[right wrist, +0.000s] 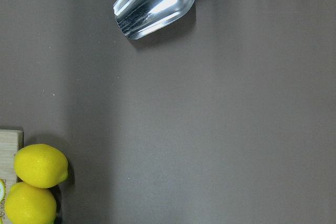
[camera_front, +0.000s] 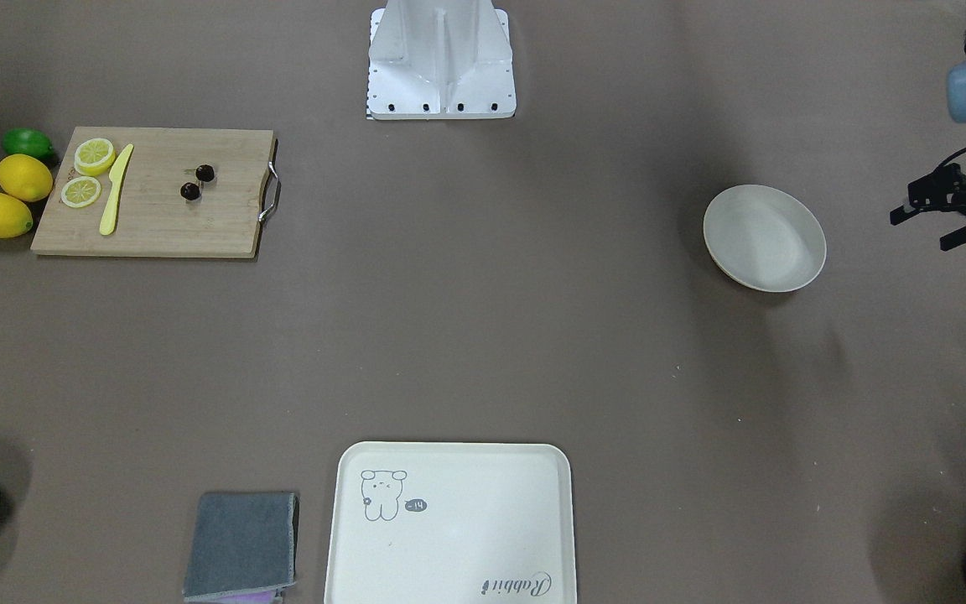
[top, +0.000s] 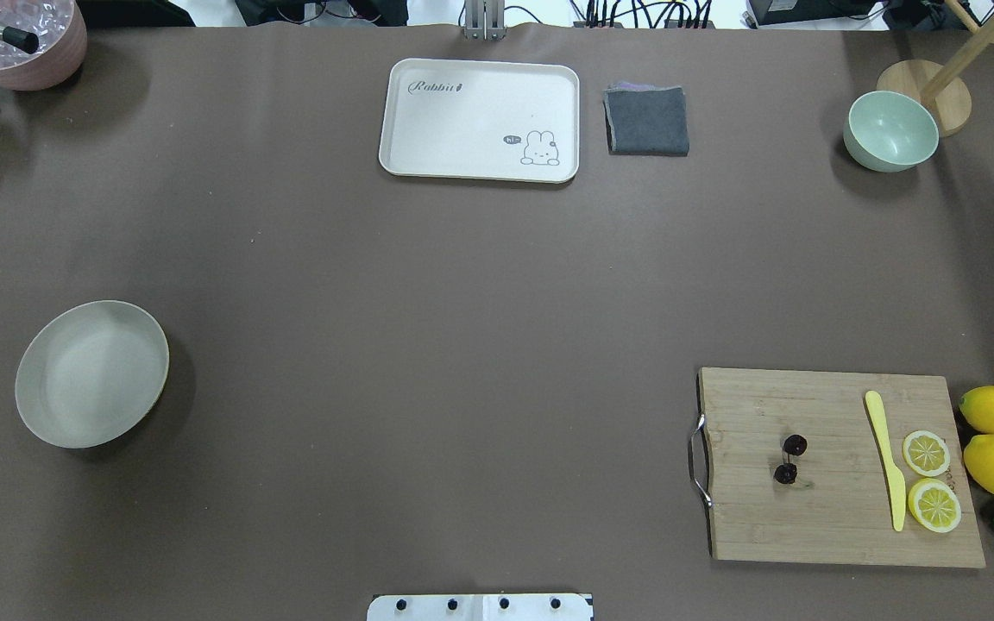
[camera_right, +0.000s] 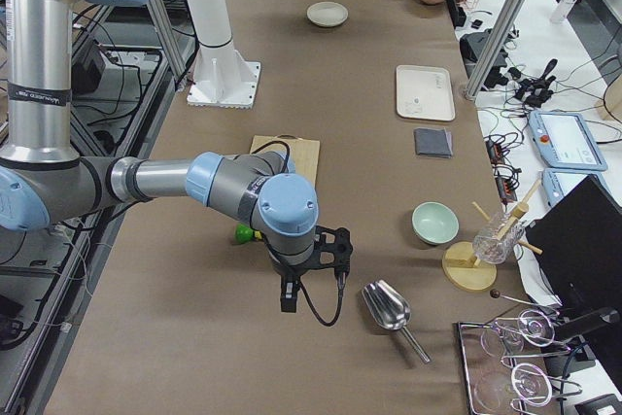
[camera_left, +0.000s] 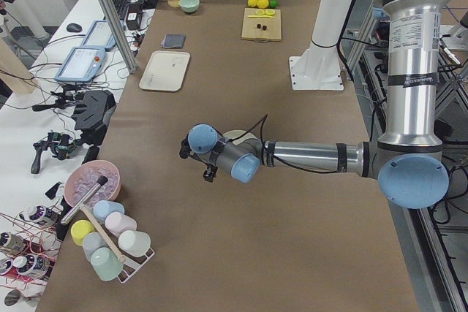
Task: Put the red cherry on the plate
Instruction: 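Reach the left gripper down to the rim of the cream bowl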
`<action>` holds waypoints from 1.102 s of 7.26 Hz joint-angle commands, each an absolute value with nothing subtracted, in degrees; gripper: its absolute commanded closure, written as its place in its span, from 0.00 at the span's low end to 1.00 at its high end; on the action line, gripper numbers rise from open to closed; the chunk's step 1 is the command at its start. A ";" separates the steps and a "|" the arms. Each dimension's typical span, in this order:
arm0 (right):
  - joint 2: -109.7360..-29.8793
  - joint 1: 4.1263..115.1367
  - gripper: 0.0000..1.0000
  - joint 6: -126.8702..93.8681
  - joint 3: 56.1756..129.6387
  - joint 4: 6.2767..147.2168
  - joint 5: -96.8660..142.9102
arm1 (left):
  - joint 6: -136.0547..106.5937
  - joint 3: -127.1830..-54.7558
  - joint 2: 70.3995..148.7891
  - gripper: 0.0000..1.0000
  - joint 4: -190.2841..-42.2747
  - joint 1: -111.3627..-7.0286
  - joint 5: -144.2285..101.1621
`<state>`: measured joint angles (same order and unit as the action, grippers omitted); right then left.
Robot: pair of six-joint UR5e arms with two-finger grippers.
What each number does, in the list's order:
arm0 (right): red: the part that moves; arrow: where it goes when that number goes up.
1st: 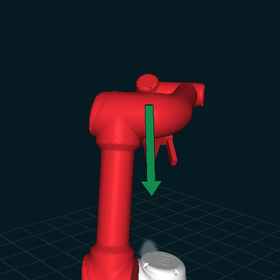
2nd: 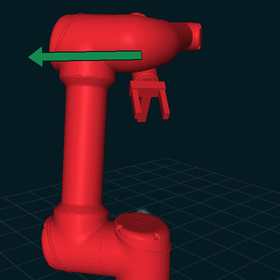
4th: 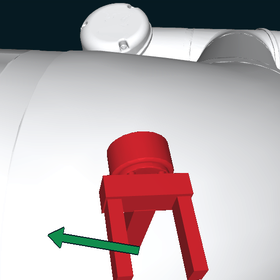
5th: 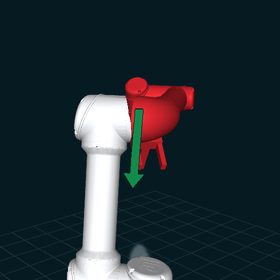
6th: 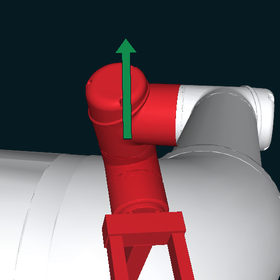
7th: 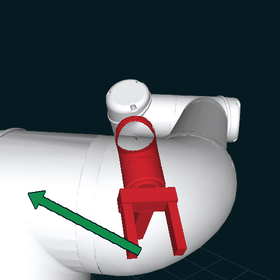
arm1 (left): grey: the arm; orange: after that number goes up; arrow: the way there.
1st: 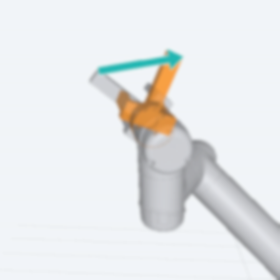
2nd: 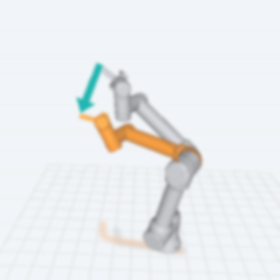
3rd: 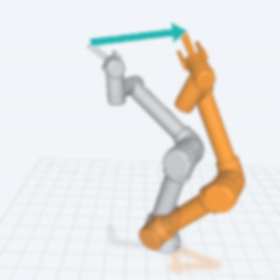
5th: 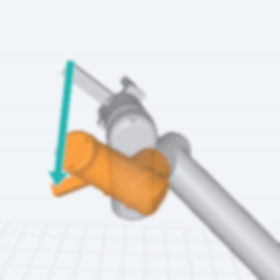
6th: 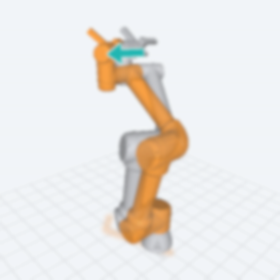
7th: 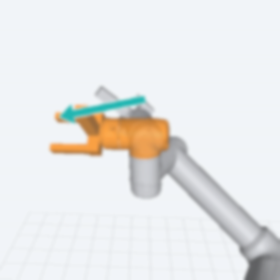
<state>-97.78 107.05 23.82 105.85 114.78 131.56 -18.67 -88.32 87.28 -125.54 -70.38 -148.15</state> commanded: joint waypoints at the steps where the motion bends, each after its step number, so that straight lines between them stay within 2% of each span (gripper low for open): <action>1: -97.21 107.05 0.00 23.73 105.64 114.87 131.57 | -35.79 -81.49 88.68 0.01 -144.96 -63.23 -145.64; 4: -97.29 106.96 0.00 23.73 105.64 114.87 131.57 | -37.27 -80.95 88.51 0.01 -147.39 -61.09 -143.01; 6: -97.65 107.05 0.00 23.82 105.64 114.79 131.57 | -37.70 -77.71 88.51 0.03 -152.65 -59.68 -141.50; 7: -97.73 107.05 0.00 23.82 105.73 114.87 131.57 | -38.84 -77.96 88.59 0.06 -152.84 -59.59 -141.42; 8: -97.73 107.05 0.00 23.82 105.65 114.79 131.49 | -38.93 -77.61 88.51 0.15 -155.28 -59.24 -140.98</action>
